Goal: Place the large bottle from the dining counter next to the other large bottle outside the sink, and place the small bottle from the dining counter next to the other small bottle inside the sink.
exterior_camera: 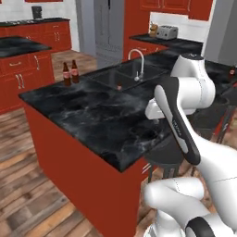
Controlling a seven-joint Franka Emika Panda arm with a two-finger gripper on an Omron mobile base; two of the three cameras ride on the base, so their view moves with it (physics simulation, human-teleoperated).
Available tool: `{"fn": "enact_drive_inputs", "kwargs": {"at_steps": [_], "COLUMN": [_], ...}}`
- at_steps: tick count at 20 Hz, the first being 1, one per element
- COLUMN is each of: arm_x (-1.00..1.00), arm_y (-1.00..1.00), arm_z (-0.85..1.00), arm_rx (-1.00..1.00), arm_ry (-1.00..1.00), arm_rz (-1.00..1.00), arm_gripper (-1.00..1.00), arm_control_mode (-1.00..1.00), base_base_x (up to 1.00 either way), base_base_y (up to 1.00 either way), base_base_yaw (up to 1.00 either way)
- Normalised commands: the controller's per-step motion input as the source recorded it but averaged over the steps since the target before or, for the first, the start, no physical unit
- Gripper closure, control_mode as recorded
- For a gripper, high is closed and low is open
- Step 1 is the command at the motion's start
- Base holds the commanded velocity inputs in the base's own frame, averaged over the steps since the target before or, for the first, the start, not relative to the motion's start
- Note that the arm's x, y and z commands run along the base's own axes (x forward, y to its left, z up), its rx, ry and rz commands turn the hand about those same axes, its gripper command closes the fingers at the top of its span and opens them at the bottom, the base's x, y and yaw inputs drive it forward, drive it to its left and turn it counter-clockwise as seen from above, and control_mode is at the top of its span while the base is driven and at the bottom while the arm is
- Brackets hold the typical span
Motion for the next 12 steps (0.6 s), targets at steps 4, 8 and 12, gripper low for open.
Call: {"fn": "enact_drive_inputs", "kwargs": {"at_steps": [4, 8, 12], "arm_x": [0.0, 0.0, 0.0], "arm_y": [0.0, 0.0, 0.0], "arm_z": [0.0, 0.0, 0.0], "arm_rx": [0.0, 0.0, 0.0], "arm_ry": [0.0, 0.0, 0.0], "arm_rz": [0.0, 0.0, 0.0], "arm_gripper": [-1.0, -1.0, -1.0], "arm_control_mode": [1.0, 1.0, 1.0], "base_base_x": [0.44, 0.45, 0.43], "base_base_y": [-1.0, -1.0, -1.0], "base_base_yaw": [0.35, 0.32, 0.27]}}
